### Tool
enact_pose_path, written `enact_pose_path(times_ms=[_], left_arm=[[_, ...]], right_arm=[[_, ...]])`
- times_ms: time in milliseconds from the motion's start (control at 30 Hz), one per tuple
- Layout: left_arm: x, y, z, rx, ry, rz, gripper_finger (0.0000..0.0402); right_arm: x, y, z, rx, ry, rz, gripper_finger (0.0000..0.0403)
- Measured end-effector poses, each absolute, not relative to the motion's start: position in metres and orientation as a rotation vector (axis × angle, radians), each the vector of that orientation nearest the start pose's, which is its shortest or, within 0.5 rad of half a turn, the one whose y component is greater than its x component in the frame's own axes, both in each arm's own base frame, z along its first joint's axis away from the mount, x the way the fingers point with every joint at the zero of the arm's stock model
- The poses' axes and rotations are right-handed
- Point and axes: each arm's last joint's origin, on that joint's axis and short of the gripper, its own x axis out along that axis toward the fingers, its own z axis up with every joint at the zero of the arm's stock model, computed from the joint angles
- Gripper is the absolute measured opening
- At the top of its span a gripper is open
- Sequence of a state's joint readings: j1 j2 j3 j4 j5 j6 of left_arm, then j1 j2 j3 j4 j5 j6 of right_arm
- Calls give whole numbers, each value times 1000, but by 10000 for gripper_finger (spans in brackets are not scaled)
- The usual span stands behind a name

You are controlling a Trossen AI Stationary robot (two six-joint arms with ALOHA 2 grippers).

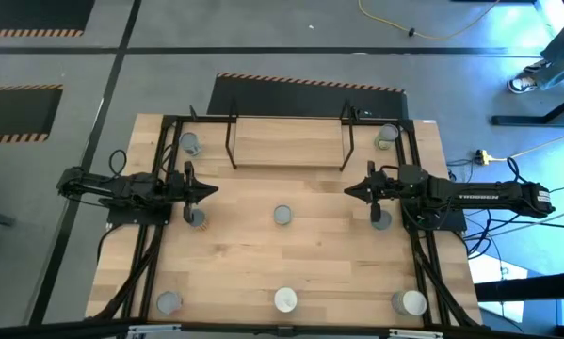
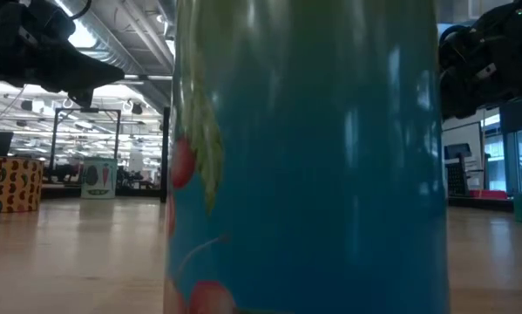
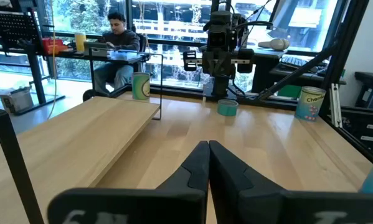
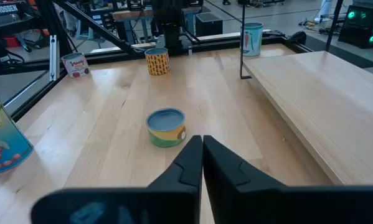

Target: Pick and place cans onto a shelf

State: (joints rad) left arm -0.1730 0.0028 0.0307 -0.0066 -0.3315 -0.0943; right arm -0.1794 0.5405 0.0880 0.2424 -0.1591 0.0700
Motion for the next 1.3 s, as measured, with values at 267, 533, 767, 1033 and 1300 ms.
enact_pose_path(times_ms=[267, 533, 767, 1033, 1300], left_arm=[[94, -7, 179, -199, -95, 154, 0], [90, -7, 200, -315, -316, 85, 0], [81, -6, 226, -316, -213, 93, 0], [48, 5, 294, -325, 17, 319, 0], [55, 5, 335, -324, 303, 417, 0]], right_arm=[[133, -19, 166, 105, 206, -27, 17], [133, -19, 166, 105, 206, -27, 17], [133, -19, 166, 105, 206, -27, 17], [133, -19, 166, 105, 206, -27, 17], [133, -19, 166, 104, 206, -28, 17]])
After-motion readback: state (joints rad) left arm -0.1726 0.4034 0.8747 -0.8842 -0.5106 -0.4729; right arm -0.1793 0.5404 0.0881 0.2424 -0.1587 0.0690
